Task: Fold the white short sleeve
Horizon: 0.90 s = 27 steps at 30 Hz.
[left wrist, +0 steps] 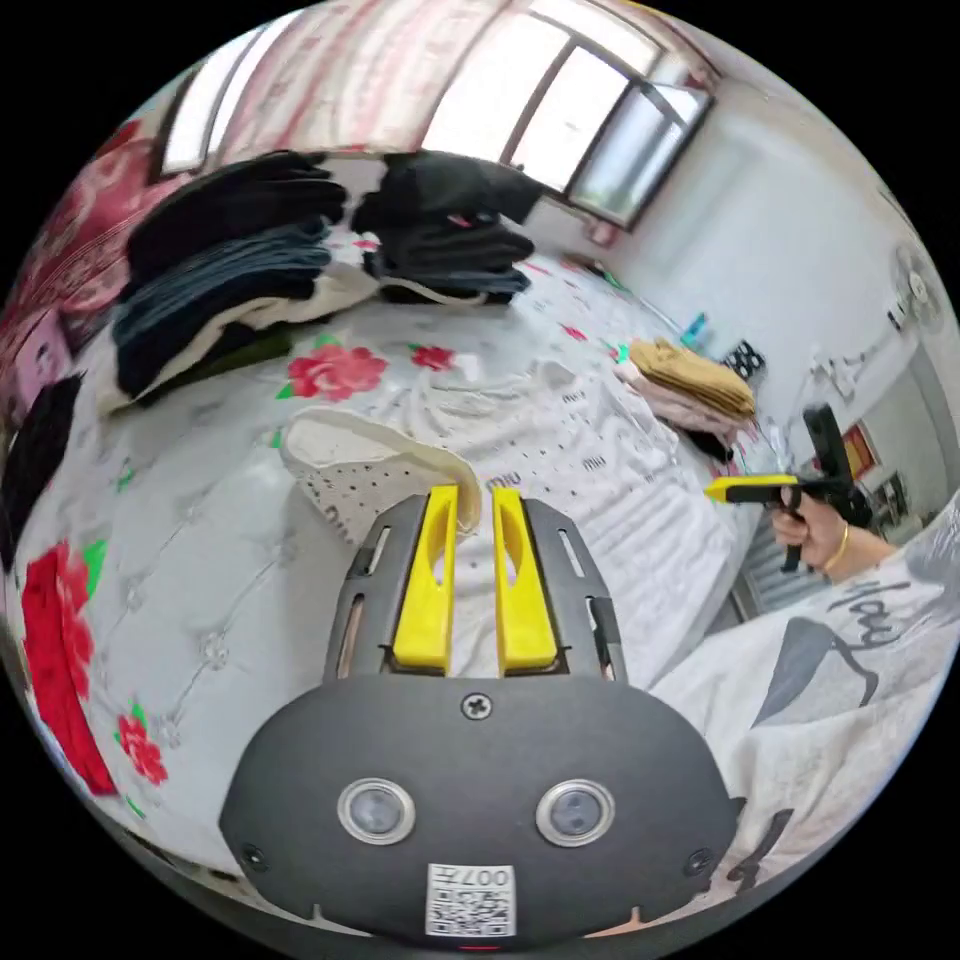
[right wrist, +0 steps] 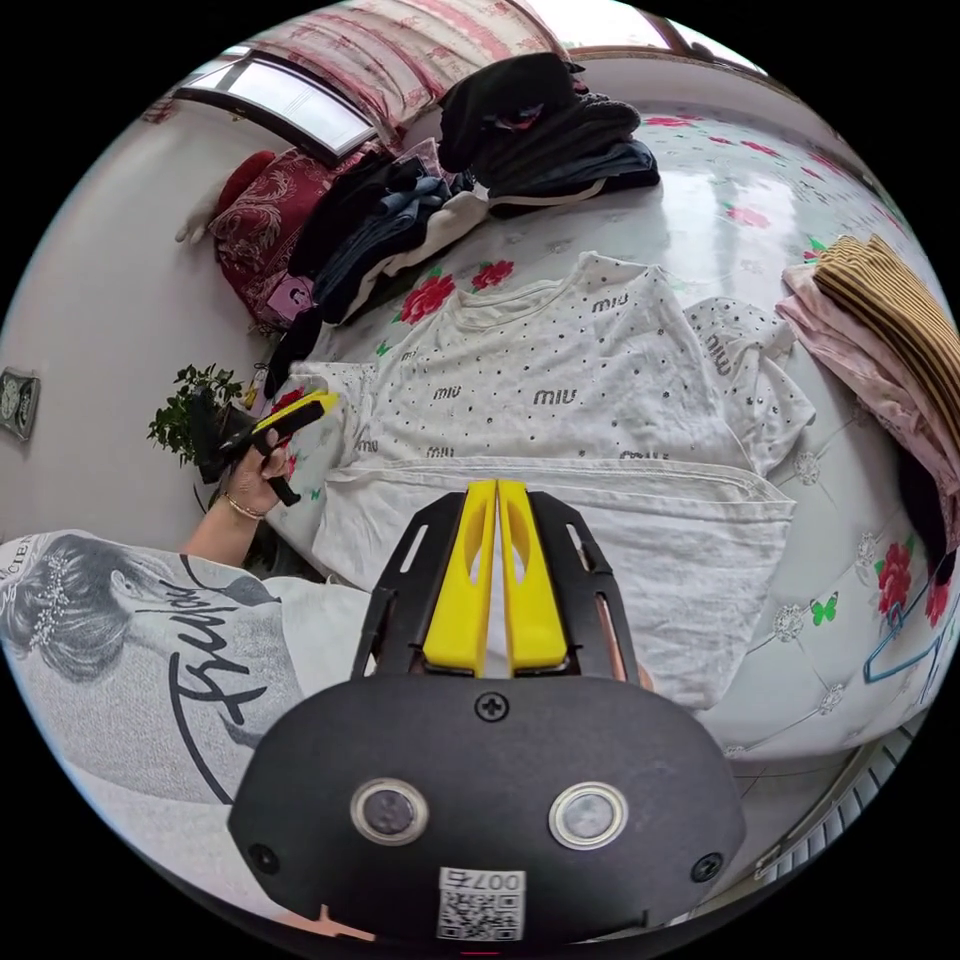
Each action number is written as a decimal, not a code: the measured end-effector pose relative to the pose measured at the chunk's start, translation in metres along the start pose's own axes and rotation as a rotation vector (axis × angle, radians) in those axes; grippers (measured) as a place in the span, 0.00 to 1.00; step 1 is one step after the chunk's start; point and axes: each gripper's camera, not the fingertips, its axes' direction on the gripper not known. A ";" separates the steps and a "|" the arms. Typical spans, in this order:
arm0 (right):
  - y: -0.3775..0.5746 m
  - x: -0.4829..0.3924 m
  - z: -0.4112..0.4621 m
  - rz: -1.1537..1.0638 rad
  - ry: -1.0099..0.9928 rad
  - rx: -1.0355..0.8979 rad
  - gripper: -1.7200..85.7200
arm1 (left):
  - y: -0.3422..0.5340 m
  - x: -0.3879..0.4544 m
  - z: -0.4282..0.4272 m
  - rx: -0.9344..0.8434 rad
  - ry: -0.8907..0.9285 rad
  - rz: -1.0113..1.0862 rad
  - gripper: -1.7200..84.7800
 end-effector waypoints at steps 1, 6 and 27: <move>-0.002 0.002 0.002 0.000 -0.009 0.001 0.02 | -0.001 0.011 0.016 -0.043 0.015 0.026 0.11; -0.017 0.001 0.018 -0.015 -0.054 -0.019 0.04 | 0.036 0.054 0.061 -0.064 -0.032 0.011 0.10; -0.175 -0.081 0.170 -0.524 0.193 -0.305 0.02 | 0.095 0.035 0.149 -0.136 -0.301 -0.016 0.02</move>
